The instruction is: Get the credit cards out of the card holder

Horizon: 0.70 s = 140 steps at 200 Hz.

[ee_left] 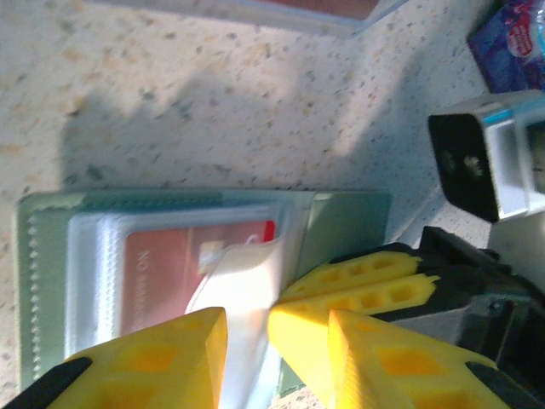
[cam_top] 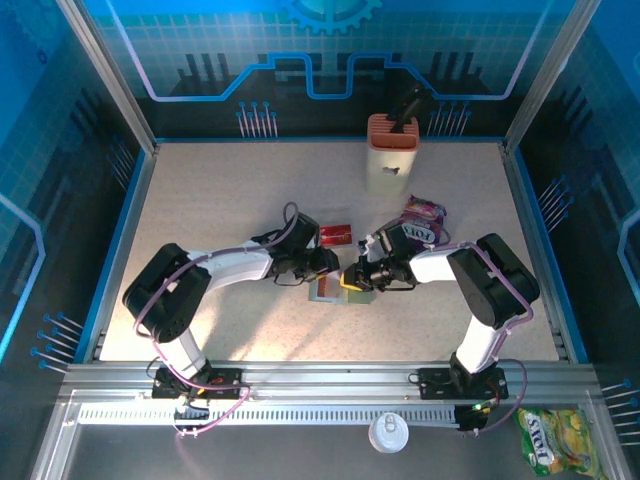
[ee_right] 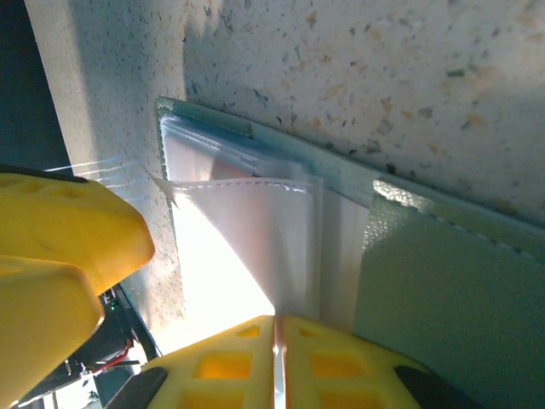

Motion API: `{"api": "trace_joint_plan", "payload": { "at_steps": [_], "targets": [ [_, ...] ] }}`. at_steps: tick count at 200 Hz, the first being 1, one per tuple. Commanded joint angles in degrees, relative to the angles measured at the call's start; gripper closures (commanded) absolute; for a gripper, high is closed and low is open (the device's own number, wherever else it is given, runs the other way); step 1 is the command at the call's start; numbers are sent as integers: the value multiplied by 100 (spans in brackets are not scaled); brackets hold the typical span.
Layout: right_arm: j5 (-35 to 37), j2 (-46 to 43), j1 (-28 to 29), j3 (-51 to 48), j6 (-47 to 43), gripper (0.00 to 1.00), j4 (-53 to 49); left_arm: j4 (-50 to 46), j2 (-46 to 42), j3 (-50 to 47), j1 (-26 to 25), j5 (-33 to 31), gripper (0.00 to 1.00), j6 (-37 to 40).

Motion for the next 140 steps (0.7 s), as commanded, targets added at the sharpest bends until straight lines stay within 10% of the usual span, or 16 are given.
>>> {"api": "trace_joint_plan", "payload": {
  "at_steps": [1, 140],
  "targets": [
    [-72, 81, -114, -90, 13, 90, -36, -267, 185, 160, -26, -20, 63, 215],
    [-83, 21, -115, -61, 35, 91, -79, -367, 458, 514, 17, 168, 60, 415]
  ]
}}
